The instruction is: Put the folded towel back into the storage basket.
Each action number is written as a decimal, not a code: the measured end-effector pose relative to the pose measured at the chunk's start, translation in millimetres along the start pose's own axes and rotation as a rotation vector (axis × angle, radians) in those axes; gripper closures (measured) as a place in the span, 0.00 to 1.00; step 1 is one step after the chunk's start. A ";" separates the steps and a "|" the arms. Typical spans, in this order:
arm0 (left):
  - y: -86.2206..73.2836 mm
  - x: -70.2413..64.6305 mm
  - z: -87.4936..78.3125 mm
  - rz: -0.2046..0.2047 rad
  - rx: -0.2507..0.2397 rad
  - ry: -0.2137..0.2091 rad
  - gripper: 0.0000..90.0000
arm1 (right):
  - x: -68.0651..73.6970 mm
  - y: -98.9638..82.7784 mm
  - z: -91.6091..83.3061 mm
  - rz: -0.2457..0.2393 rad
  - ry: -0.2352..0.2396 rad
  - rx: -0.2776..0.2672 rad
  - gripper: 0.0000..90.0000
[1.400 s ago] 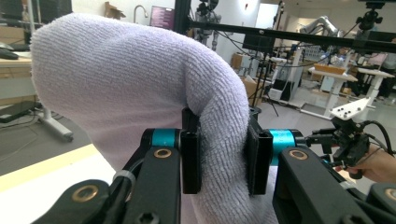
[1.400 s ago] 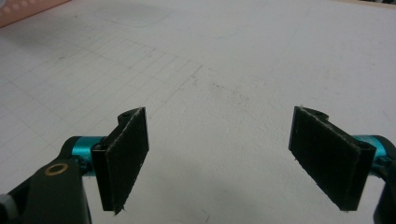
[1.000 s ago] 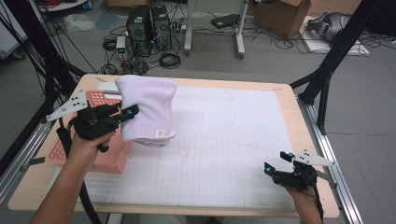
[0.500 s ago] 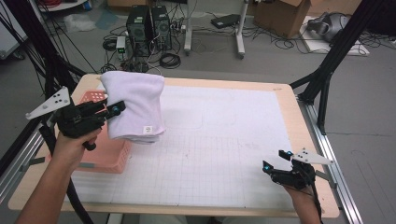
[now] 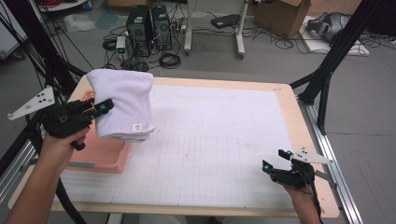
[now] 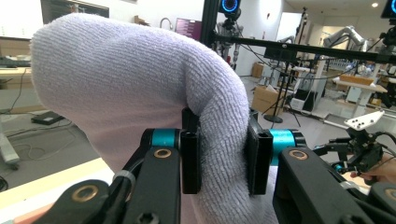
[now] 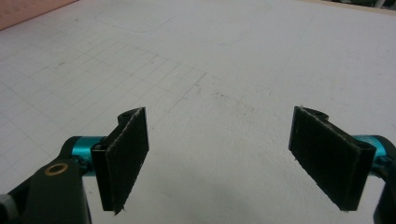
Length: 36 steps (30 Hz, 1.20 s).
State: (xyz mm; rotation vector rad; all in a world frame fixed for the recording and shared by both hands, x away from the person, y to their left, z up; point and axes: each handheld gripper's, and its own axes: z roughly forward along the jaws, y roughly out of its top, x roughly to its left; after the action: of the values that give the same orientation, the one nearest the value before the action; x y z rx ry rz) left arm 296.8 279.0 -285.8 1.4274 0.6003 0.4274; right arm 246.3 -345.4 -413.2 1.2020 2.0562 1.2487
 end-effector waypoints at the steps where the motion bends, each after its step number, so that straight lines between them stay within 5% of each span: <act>1: 0.0 0.9 -2.1 -0.001 -0.002 0.003 0.81 | 0.2 0.2 0.2 0.000 0.001 -0.001 0.21; 36: 7.8 38.9 -58.2 -0.009 -0.031 0.077 0.81 | 0.7 1.6 3.8 -0.010 -0.004 0.011 0.21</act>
State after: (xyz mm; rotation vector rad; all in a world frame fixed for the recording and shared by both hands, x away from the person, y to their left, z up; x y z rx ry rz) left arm 291.8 349.3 -285.3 1.3828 0.6591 0.4842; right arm 249.5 -342.7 -413.6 1.1975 2.0664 1.2306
